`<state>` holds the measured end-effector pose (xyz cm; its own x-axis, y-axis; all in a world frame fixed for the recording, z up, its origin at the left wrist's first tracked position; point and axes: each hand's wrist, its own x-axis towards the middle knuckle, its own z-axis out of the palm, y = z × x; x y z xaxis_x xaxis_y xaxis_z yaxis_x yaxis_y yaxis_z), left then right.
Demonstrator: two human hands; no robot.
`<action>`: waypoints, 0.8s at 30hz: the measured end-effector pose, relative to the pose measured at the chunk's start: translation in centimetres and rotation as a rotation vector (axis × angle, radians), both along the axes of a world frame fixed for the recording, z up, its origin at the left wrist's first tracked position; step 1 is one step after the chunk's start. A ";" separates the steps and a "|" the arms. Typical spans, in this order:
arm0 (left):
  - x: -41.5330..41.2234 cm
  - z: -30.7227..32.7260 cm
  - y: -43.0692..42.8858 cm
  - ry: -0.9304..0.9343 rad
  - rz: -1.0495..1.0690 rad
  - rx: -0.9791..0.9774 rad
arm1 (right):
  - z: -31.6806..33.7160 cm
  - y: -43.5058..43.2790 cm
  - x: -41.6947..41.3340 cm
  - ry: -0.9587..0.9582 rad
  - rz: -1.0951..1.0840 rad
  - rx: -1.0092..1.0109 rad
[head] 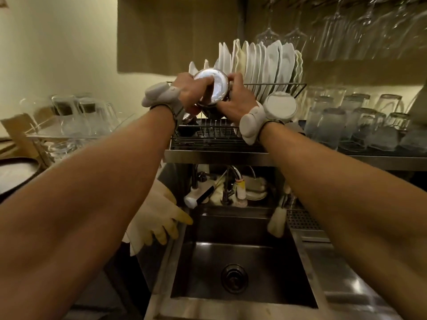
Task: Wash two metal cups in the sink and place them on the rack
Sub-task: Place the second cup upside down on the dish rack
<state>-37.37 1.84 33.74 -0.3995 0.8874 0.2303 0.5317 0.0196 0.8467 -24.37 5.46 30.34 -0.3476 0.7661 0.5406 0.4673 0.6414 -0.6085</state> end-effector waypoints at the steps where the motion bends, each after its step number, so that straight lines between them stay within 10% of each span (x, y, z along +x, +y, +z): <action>1: -0.4 -0.3 0.6 0.011 -0.001 -0.018 | -0.2 0.4 -0.1 -0.016 -0.002 -0.016; 12: -3.2 -3.5 4.4 0.666 0.174 -0.204 | -1.9 3.4 -1.3 -0.444 -0.260 -0.060; 24: -4.9 -6.0 6.9 0.666 0.062 -0.164 | -2.5 4.1 -2.9 -0.486 -0.273 -0.039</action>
<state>-42.26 8.70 27.75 -0.2705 0.9117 0.3091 0.9314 0.1666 0.3238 -27.27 9.60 27.80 -0.3355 0.8795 0.3375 0.8461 0.4389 -0.3026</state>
